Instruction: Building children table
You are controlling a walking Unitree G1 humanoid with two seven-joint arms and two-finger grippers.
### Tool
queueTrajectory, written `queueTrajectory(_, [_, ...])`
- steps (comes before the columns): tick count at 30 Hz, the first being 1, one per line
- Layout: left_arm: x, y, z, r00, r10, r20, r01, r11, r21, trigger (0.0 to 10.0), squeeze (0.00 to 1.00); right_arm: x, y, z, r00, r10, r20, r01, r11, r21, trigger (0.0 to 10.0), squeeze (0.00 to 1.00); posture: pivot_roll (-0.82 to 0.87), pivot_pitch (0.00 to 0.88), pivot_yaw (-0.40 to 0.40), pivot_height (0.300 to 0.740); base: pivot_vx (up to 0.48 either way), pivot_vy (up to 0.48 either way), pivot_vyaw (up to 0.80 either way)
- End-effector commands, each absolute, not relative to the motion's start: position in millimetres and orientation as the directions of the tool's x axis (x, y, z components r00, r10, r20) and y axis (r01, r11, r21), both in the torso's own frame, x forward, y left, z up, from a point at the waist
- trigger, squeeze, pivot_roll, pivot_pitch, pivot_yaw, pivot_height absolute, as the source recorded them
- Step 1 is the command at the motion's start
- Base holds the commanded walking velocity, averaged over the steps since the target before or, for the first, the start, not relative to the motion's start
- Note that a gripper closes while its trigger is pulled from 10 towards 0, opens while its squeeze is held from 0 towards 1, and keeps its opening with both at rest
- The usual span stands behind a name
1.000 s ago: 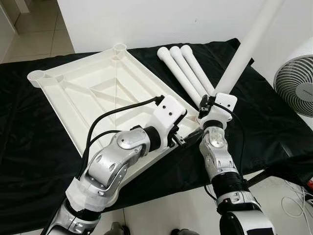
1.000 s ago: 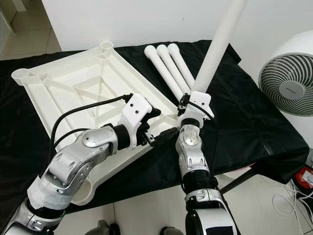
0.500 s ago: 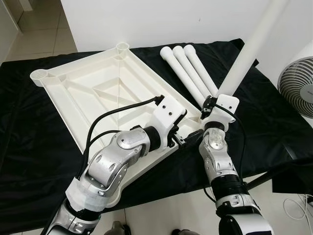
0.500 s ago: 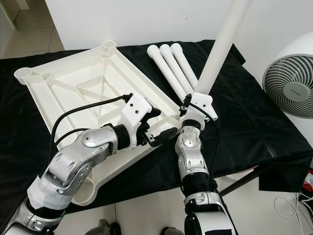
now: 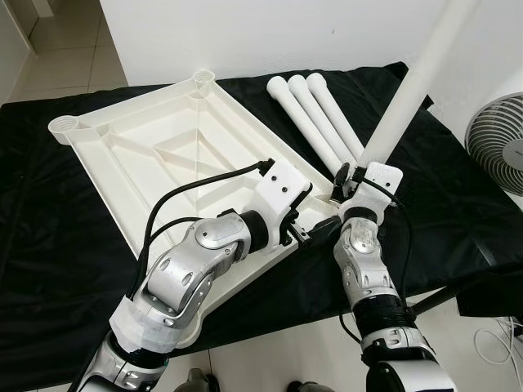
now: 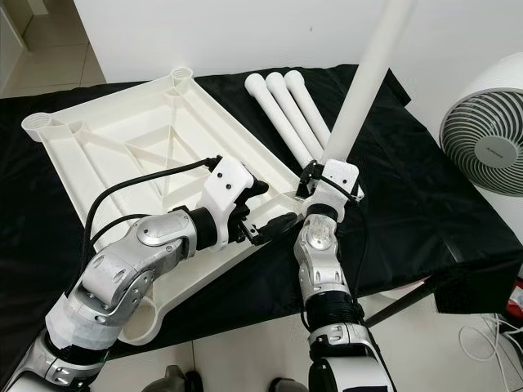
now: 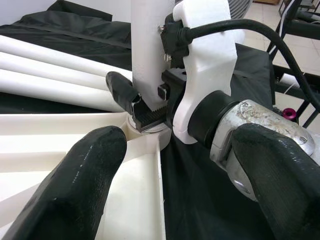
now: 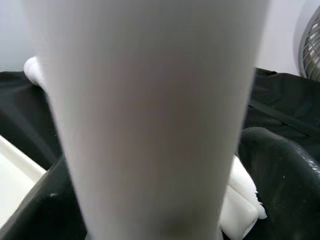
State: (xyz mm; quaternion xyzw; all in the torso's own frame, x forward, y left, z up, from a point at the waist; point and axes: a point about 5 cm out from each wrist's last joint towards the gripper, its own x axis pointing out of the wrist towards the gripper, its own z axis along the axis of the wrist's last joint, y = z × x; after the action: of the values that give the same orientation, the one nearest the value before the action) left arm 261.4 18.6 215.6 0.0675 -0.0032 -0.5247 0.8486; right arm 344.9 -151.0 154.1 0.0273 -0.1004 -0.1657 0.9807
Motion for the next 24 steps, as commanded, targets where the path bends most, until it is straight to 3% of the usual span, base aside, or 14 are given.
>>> queueTrajectory(1, [259.7, 18.2, 215.6, 0.448, -0.892, -0.066, 0.892, 0.440, 0.109, 10.0, 0.00, 340.3, -162.2, 136.0, 0.926, -0.357, 0.121, 0.354, 0.934, 0.048, 10.0, 1.00, -0.08, 0.124, 0.042, 0.740, 0.000, 0.000, 0.00])
queueTrajectory(6, [259.5, 17.6, 215.6, 0.447, -0.892, -0.065, 0.892, 0.439, 0.108, 10.0, 0.00, 340.9, -163.6, 139.2, 0.930, -0.338, 0.142, 0.336, 0.941, 0.034, 10.0, 1.00, -0.08, 0.124, 0.042, 0.740, 0.000, 0.000, 0.00])
queueTrajectory(7, [259.6, 17.0, 215.7, 0.446, -0.893, -0.064, 0.892, 0.438, 0.107, 10.0, 0.00, 342.7, -163.6, 140.9, 0.941, -0.306, 0.146, 0.305, 0.952, 0.034, 10.0, 0.30, -0.09, 0.120, 0.038, 0.740, 0.000, 0.000, 0.00])
queueTrajectory(8, [259.6, 17.0, 215.7, 0.446, -0.893, -0.064, 0.892, 0.438, 0.107, 10.0, 0.00, 342.7, -163.6, 140.9, 0.941, -0.306, 0.146, 0.305, 0.952, 0.034, 10.0, 0.30, -0.09, 0.120, 0.038, 0.740, 0.000, 0.000, 0.00])
queueTrajectory(9, [259.8, 16.6, 215.7, 0.446, -0.893, -0.064, 0.893, 0.438, 0.106, 10.0, 0.00, 344.2, -163.7, 142.8, 0.949, -0.277, 0.153, 0.276, 0.961, 0.027, 10.0, 0.00, -0.09, 0.120, 0.038, 0.740, 0.000, 0.000, 0.00])
queueTrajectory(17, [258.2, 14.6, 214.4, 0.437, -0.897, -0.067, 0.897, 0.430, 0.100, 10.0, 0.00, 348.7, -170.3, 147.3, 0.987, -0.062, 0.147, 0.061, 0.998, 0.011, 10.0, 0.00, -0.09, 0.121, 0.036, 0.740, 0.000, 0.000, 0.00])
queueTrajectory(20, [257.2, 13.8, 213.5, 0.432, -0.899, -0.069, 0.900, 0.425, 0.097, 10.0, 0.00, 348.4, -173.1, 148.1, 0.988, -0.042, 0.150, 0.044, 0.999, -0.004, 10.0, 0.00, -0.09, 0.121, 0.036, 0.740, 0.000, 0.000, 0.00])
queueTrajectory(24, [252.7, 9.8, 210.2, 0.410, -0.909, -0.079, 0.911, 0.403, 0.089, 10.0, 0.00, 347.5, -182.5, 150.9, 0.987, 0.057, 0.153, -0.045, 0.995, -0.084, 10.0, 0.00, -0.09, 0.121, 0.036, 0.740, 0.000, 0.000, 0.00])
